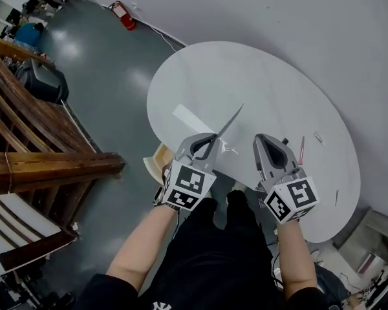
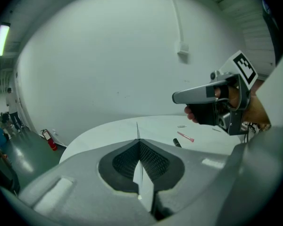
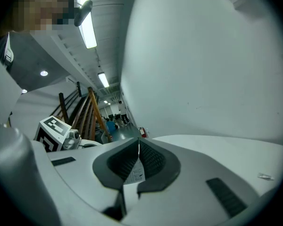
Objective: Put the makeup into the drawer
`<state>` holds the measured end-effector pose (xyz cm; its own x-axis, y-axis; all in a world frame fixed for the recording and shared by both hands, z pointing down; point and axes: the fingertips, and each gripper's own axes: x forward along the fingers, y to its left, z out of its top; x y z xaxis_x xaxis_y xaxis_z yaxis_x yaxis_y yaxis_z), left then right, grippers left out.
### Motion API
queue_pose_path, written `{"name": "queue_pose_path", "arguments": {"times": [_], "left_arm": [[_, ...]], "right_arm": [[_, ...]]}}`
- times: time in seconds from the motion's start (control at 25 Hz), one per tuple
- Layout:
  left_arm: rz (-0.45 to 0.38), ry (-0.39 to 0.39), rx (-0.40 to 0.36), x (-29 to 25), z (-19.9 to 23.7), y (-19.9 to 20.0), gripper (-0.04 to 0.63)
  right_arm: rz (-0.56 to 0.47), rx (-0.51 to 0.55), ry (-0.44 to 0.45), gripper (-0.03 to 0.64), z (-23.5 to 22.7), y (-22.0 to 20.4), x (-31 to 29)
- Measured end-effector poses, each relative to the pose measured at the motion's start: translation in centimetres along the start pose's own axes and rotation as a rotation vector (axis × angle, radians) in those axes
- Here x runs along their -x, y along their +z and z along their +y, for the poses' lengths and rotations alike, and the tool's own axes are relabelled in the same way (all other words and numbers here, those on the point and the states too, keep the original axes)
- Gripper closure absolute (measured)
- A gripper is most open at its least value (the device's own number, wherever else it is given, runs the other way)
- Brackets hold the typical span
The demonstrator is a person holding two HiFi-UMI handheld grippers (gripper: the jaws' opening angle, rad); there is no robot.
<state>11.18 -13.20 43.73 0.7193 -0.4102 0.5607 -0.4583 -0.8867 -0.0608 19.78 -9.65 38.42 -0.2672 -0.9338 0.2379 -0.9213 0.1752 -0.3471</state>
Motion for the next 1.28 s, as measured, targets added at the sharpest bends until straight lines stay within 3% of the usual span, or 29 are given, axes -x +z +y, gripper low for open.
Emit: {"name": "queue_pose_path", "arguments": {"times": [0.68,1.28], "left_arm": [[0.033,0.154,0.104,10.1,6.3,-8.6,0.586],[0.107,0.228,0.201,13.4,8.0,-19.2,0.586]], "right_arm": [[0.076,0.068,0.181,0.6,12.3,-3.1,-5.4],[0.141,0.067,0.251,0.6,17.3,-9.1,-8.8]]}}
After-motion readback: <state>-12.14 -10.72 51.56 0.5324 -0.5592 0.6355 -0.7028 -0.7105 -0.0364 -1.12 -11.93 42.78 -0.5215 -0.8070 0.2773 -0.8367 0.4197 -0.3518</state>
